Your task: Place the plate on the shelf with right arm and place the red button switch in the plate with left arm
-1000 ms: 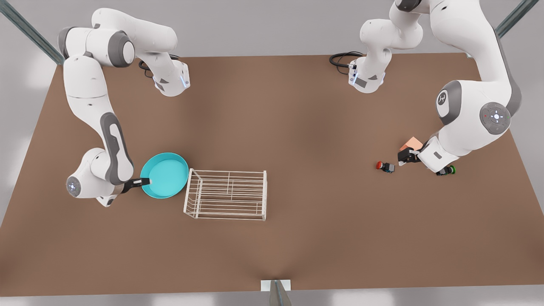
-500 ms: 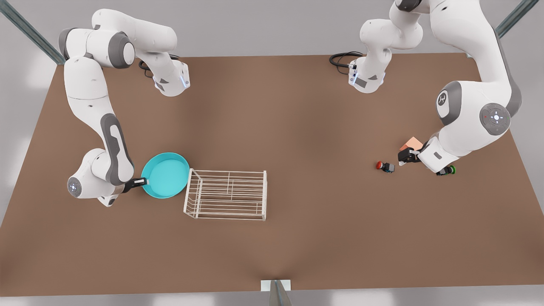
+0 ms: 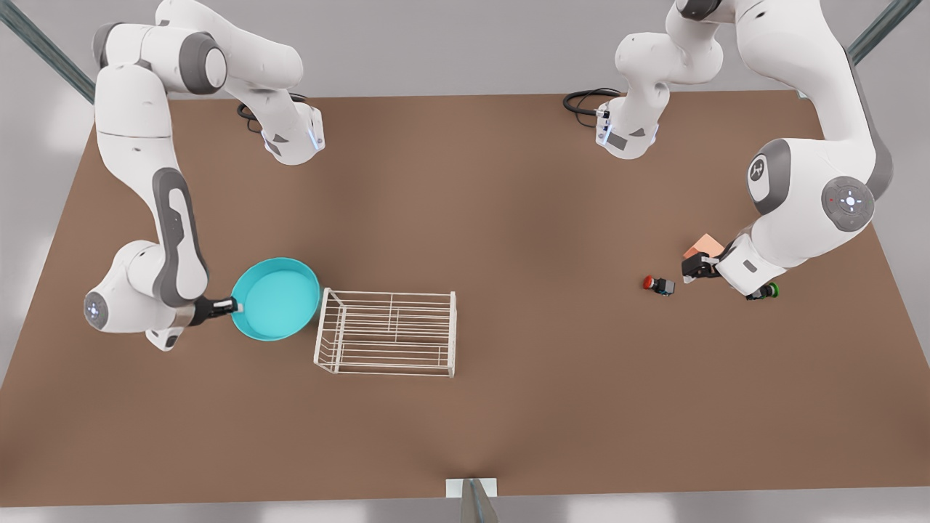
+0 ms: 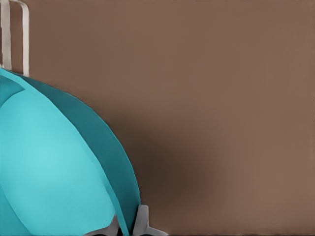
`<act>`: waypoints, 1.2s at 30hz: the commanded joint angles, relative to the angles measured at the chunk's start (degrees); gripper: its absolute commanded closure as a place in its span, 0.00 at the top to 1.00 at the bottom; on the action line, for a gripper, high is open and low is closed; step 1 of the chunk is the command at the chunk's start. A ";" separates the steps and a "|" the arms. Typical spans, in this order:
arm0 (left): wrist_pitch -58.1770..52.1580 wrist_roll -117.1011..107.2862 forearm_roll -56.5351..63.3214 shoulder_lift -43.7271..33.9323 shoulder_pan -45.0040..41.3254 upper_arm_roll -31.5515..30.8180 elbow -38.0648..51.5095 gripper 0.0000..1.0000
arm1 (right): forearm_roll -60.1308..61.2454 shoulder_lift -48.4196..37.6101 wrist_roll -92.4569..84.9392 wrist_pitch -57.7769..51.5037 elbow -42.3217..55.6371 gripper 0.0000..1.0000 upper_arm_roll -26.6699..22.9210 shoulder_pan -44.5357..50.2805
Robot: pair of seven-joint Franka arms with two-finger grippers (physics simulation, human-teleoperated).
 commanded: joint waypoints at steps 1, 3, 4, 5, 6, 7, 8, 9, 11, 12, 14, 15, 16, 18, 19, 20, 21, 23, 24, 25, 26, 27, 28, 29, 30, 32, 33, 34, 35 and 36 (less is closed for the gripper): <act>-0.02 0.00 0.04 -0.06 -0.01 0.01 -0.01 1.00 | -0.30 -0.96 -1.26 -6.79 0.84 0.19 -0.25 -0.01; -0.02 -0.18 0.04 -0.06 -0.01 0.01 -0.01 1.00 | -0.13 -2.19 -1.18 -11.45 2.51 0.19 -0.87 -0.01; -0.81 -2.45 0.04 -0.32 -0.01 0.01 -0.10 1.00 | -0.13 -2.72 -1.09 -13.47 3.12 0.19 -0.95 -0.01; -2.39 -12.37 1.53 -1.02 -0.01 0.01 -1.50 1.00 | -0.13 -3.07 -1.00 -15.58 4.26 0.19 -1.31 -0.01; -6.25 -28.89 2.41 -1.90 -0.09 0.01 -1.77 1.00 | -0.04 -3.42 -0.65 -18.57 6.11 0.19 -1.39 -0.01; -7.58 -43.48 3.29 -3.48 -0.09 0.01 -3.17 1.00 | -0.04 -3.60 -0.38 -20.33 7.25 0.19 -1.39 -0.01; -9.77 -60.54 3.21 -7.00 0.61 2.82 -4.23 1.00 | 0.05 -3.60 -0.30 -22.96 9.54 0.19 -1.22 0.08; -9.60 -70.71 1.20 -7.97 0.70 4.49 -5.19 1.00 | 0.14 -4.13 -0.30 -24.37 10.59 0.20 -1.13 0.08; -7.84 -83.40 0.66 -7.53 1.22 5.19 -8.09 1.00 | 2.68 -4.48 -0.38 -27.71 13.76 0.20 -0.78 0.17; -5.56 -88.06 0.57 -6.91 1.49 5.28 -9.68 1.00 | 2.68 -4.39 -0.38 -28.06 14.90 0.20 -0.87 0.34; -0.03 -96.15 0.30 -6.74 0.70 4.49 -15.39 1.00 | 4.97 -4.39 0.32 -29.29 17.01 0.20 0.36 0.61; 3.40 -97.03 -2.06 -6.04 0.52 3.88 -18.11 1.00 | 5.32 -4.39 1.37 -29.38 17.36 0.20 0.36 1.93; 5.43 -99.05 -2.16 -3.84 -0.79 3.79 -18.47 1.00 | 6.73 -4.30 2.78 -29.30 17.98 0.20 0.45 2.98; 14.03 -104.32 -1.89 -1.47 -3.61 3.79 -22.86 1.00 | 9.45 -4.30 7.26 -28.68 18.24 0.20 0.45 6.23; 17.91 -105.73 -1.80 -1.12 -4.14 3.79 -24.88 1.00 | 10.33 -4.04 9.45 -28.51 19.91 0.20 0.45 7.73; 20.72 -107.84 -1.89 -0.41 -3.96 3.88 -26.02 1.00 | 11.82 -3.95 10.86 -27.98 20.00 0.20 0.37 8.87; 25.20 -108.11 -2.24 -0.94 -3.35 4.67 -28.84 1.00 | 12.09 -3.95 12.01 -26.40 20.09 0.20 0.45 10.19; 30.47 -108.11 -2.24 -1.03 -3.17 4.67 -33.58 1.00 | 13.84 -2.55 14.73 -23.06 20.17 0.20 0.45 12.65; 32.76 -108.02 -2.07 -0.50 -3.17 4.67 -34.82 1.00 | 14.11 -2.02 16.40 -20.69 20.26 0.20 0.36 14.14; 33.64 -108.02 -1.80 0.29 -3.08 4.67 -34.82 1.00 | 16.39 -1.14 18.16 -19.80 20.87 0.20 0.45 15.28; 36.01 -107.49 -1.54 2.49 -2.91 4.76 -34.82 1.00 | 16.75 0.18 19.21 -18.14 22.02 0.20 0.36 16.34; 37.59 -107.14 -1.54 4.25 -2.91 4.76 -34.73 1.00 | 16.83 1.06 19.83 -15.94 22.02 0.20 0.36 17.13; 39.88 -107.14 -1.54 5.92 -2.91 4.76 -34.64 1.00 | 17.45 2.02 20.62 -13.92 22.02 0.20 0.37 18.01; 40.76 -104.68 -1.63 6.18 -2.91 4.76 -34.82 1.00 | 17.89 2.99 22.29 -11.81 22.37 0.20 0.45 19.06; 40.76 -101.79 -1.63 6.18 -2.38 4.76 -34.90 1.00 | 17.89 4.57 23.87 -10.75 24.38 0.20 0.45 19.42; 43.04 -99.76 -1.54 8.29 -2.03 4.76 -34.82 1.00 | 17.63 5.80 24.23 -8.65 25.27 0.20 0.19 20.12; 44.36 -97.04 -1.54 9.17 -1.33 4.76 -34.82 1.00 | 16.49 6.07 24.31 -8.11 25.27 0.20 -0.07 20.12; 45.15 -95.36 -1.63 9.87 -0.71 4.76 -34.82 1.00 | 14.46 6.24 24.58 -6.80 25.27 0.20 -0.07 20.12; 46.82 -93.52 -1.63 10.40 -0.09 4.76 -35.69 1.00 | 13.06 6.68 24.58 -6.44 25.27 0.20 -0.07 20.12; 50.51 -91.15 -1.63 10.31 0.17 4.76 -38.59 1.00 | 11.65 6.68 24.49 -6.44 25.27 0.20 -0.07 20.12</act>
